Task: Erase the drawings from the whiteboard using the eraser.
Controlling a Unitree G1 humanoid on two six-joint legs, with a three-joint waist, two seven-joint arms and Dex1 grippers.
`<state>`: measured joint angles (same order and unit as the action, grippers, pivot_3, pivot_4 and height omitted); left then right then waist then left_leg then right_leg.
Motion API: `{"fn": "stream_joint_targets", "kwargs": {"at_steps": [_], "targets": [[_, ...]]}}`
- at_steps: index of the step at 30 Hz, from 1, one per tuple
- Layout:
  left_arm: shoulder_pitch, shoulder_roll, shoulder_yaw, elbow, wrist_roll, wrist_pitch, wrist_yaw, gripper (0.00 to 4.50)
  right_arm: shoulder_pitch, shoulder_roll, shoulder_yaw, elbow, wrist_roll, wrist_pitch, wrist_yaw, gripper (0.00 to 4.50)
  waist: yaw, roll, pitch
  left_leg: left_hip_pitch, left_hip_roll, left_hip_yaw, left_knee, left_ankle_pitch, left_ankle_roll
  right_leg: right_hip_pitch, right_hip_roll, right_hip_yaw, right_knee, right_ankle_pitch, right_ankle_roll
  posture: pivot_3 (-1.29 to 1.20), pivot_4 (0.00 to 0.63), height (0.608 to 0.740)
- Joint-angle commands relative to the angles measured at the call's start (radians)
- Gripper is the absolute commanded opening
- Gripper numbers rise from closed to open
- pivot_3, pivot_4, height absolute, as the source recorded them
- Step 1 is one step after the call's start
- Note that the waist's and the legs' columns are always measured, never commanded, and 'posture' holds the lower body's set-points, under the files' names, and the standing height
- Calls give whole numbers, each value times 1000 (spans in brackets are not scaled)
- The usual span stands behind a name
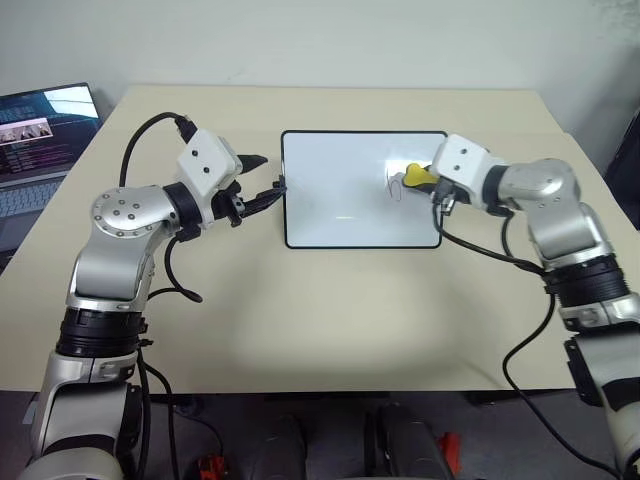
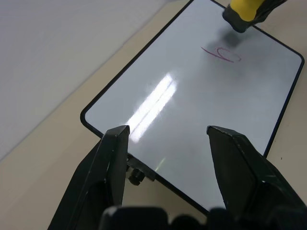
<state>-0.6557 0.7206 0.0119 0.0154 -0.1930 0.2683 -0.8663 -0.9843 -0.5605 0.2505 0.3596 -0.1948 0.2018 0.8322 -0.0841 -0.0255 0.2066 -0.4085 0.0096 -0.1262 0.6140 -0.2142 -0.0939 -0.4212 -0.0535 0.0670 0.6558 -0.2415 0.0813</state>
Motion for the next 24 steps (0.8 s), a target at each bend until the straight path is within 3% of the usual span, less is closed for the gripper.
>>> {"fn": "stream_joint_targets", "kwargs": {"at_steps": [1, 13, 17, 24], "targets": [[-23, 3, -5, -14, 4, -15, -14, 2785, -86, 40, 12, 95, -46, -72, -78, 797, -1, 0, 0, 0, 0, 0, 0, 0, 0, 0, 0, 0, 1, 0, 0, 0, 150, 740], [2, 18, 1, -41, 3, 3, -20, 2785, -194, 139, 106, 517, -173, -267, -182, 797, -5, -1, -1, 6, 0, 2, 0, 1, -1, 2, 0, 3, 4, 0, 0, 0, 150, 740], [3, 22, 3, -45, 3, 7, -20, 2785, -147, 136, 149, 550, -186, -263, -80, 786, -5, -2, -1, 17, 0, 2, 0, 0, 0, 14, 0, 3, 5, -1, 0, 0, 150, 740], [2, 23, 3, -44, 4, 6, -18, 2785, -31, 102, 157, 430, -176, -189, 94, 776, -5, -6, -4, 34, 0, 2, 0, 0, 0, 31, 1, 3, 3, -4, 5, 0, 150, 740]]}}
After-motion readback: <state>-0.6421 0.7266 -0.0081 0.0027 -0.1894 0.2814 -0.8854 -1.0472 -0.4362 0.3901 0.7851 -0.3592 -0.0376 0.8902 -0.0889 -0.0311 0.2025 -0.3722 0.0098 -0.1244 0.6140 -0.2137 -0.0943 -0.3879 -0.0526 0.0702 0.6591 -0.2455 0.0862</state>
